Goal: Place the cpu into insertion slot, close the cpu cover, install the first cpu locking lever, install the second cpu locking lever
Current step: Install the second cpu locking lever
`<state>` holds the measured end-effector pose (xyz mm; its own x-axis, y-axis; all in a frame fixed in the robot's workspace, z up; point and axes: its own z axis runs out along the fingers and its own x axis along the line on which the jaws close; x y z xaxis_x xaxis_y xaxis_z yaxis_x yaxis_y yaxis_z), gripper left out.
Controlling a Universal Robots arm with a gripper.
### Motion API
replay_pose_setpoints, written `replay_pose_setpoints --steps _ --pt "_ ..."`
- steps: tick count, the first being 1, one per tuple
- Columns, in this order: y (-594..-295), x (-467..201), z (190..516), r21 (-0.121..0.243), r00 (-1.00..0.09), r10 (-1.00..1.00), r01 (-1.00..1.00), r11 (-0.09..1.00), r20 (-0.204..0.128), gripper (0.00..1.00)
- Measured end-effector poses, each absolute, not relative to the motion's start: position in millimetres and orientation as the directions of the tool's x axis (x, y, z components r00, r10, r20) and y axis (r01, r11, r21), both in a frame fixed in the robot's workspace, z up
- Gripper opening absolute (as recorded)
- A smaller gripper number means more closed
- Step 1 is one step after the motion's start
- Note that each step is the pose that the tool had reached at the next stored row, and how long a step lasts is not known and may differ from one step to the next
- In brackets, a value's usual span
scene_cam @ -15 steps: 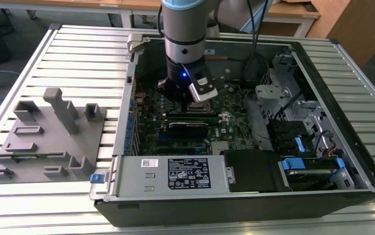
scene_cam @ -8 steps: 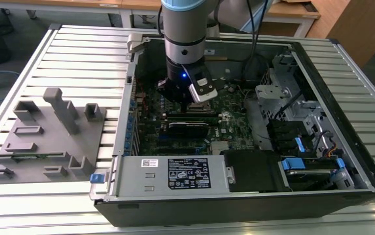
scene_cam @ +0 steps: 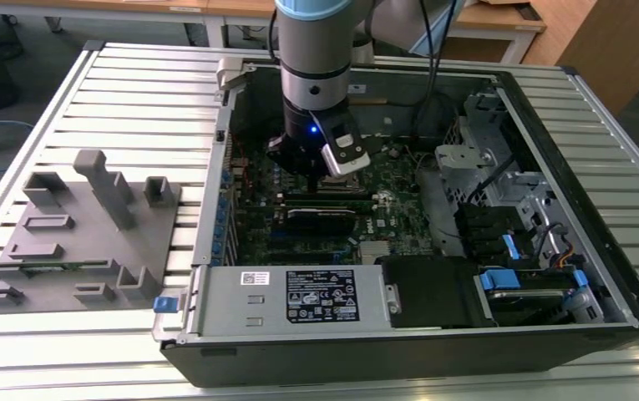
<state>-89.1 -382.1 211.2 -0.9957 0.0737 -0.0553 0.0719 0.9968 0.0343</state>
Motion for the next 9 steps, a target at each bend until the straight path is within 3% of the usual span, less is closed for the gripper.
replay_pose_setpoints --steps 9 --pt "-382.1 -89.1 205.7 0.04 -0.996 0.074 0.072 0.997 -0.055 0.11"
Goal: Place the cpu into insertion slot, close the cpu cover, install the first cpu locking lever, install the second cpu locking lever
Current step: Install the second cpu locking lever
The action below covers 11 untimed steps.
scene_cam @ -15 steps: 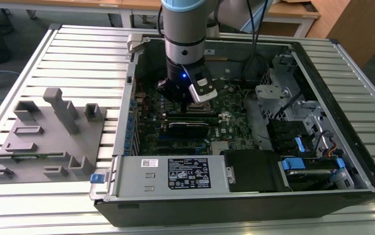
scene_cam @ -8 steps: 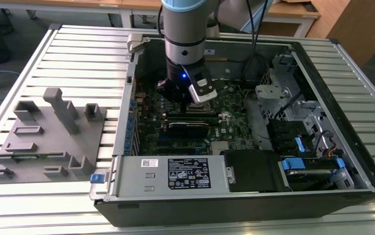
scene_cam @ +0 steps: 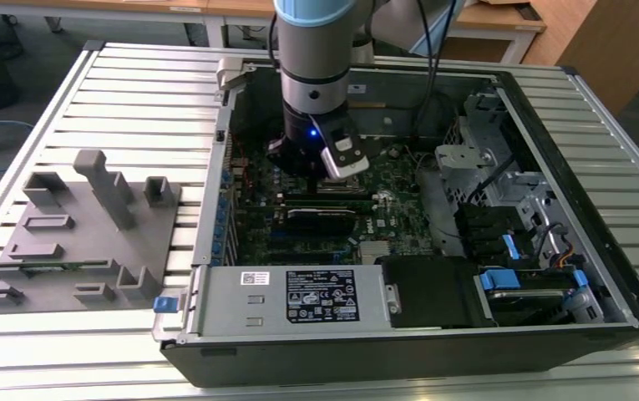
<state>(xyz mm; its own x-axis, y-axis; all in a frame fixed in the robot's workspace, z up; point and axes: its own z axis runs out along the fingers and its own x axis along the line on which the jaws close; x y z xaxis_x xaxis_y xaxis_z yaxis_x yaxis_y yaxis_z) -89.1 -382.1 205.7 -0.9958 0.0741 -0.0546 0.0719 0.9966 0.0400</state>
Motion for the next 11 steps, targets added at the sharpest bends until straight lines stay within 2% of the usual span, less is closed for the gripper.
replay_pose_setpoints --steps 11 --pt "-382.1 -95.3 202.7 0.06 -0.996 0.075 0.072 0.996 -0.053 0.11"
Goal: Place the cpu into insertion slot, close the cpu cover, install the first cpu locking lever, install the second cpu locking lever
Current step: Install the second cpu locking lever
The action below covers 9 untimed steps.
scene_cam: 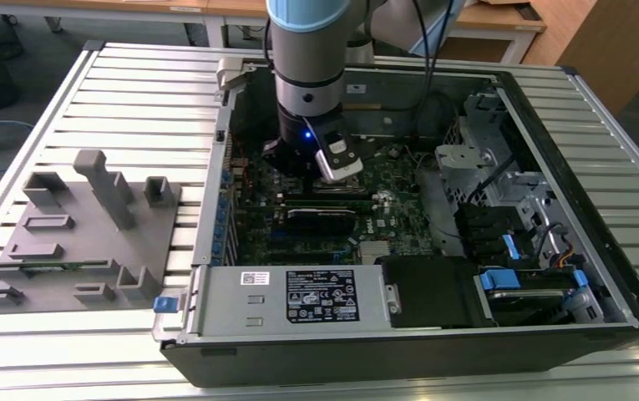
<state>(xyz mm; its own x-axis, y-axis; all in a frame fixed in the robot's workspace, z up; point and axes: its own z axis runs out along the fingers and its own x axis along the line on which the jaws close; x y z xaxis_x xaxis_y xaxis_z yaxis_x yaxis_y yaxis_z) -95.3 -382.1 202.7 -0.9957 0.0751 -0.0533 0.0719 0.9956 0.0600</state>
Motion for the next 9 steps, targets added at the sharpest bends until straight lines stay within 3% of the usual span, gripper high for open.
replay_pose_setpoints --steps 9 --pt "-381.8 -96.4 201.1 0.063 -0.996 0.075 0.072 0.995 -0.053 0.11"
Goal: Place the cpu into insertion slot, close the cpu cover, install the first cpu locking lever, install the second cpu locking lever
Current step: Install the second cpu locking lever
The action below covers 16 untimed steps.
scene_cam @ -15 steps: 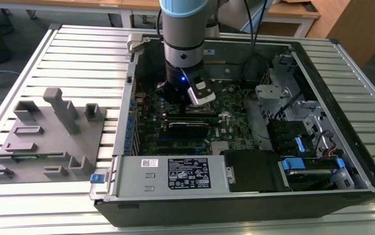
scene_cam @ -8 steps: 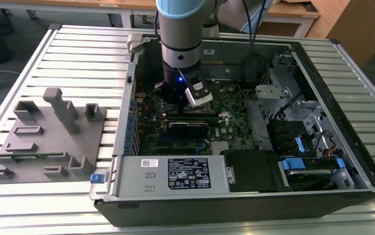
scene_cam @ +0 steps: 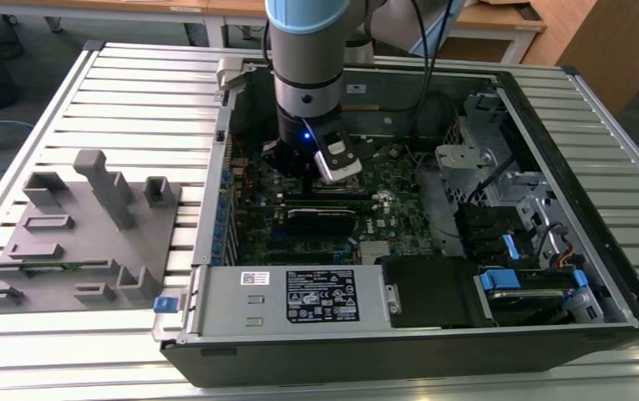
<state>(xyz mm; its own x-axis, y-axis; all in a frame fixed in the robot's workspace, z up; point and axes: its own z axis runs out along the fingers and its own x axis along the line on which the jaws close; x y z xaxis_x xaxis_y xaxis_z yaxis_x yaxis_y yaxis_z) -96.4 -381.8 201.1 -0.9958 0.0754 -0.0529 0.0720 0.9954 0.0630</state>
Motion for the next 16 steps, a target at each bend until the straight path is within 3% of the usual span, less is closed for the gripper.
replay_pose_setpoints --steps 16 --pt "-380.9 -96.8 199.7 0.102 -0.996 0.077 0.072 0.992 -0.05 0.11"
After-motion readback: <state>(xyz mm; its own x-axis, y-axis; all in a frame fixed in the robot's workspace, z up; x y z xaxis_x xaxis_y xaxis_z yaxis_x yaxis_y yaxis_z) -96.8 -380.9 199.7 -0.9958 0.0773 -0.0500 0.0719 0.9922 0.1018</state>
